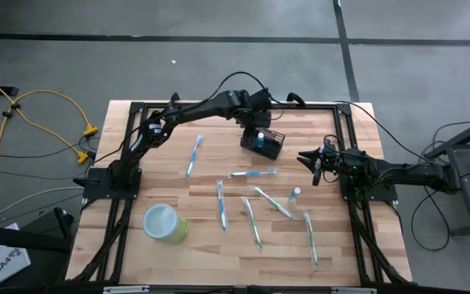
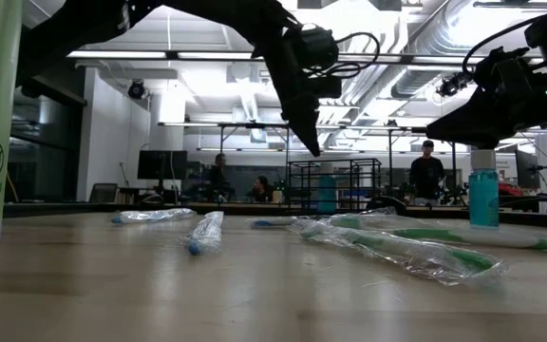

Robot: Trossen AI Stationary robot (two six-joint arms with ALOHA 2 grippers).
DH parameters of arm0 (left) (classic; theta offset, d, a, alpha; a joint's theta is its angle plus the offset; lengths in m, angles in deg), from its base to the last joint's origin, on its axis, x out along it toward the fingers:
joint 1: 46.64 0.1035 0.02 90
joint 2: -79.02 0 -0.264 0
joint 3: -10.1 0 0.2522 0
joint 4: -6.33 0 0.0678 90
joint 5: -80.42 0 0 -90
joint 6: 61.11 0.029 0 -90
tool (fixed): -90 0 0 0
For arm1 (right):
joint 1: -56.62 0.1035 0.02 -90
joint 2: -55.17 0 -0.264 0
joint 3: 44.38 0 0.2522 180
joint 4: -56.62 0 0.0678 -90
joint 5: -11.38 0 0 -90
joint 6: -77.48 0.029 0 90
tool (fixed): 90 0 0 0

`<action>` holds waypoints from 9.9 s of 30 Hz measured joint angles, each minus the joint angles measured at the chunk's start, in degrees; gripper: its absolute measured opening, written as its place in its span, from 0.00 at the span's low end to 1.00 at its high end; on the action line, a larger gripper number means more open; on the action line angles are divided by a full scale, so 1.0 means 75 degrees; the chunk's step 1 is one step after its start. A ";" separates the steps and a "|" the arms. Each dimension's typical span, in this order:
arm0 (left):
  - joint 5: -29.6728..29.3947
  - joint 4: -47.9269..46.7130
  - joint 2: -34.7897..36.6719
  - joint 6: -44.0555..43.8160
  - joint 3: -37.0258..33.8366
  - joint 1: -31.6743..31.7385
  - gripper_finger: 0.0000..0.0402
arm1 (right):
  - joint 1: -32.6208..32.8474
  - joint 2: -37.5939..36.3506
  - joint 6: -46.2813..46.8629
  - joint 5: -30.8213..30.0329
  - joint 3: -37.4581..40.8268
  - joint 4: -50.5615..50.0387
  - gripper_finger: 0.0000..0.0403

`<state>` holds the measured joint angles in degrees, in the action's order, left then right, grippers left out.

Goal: Pick & Place toothbrushing station
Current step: Put the blue mouthwash into the middle section of the black mesh organizer

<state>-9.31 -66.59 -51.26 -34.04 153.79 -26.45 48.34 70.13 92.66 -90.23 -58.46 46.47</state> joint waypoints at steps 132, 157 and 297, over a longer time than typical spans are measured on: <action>0.2649 0.7017 0.7630 -0.2017 -1.0954 0.1687 0.36 | 0.0003 0.0000 -0.0003 0.0000 0.0000 0.0000 0.23; 0.2648 0.7128 0.7624 -0.2014 -1.0954 0.1684 0.36 | 0.0003 -0.0003 0.0000 0.0001 0.0000 0.0000 0.23; 0.2645 0.7197 0.7621 -0.2011 -1.0949 0.1684 0.36 | 0.2882 0.8819 -0.1194 0.0947 -0.7321 -0.7882 0.45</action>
<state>10.53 -12.60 5.90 -49.13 71.67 -13.82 69.96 136.28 83.71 -83.13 -113.36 -12.64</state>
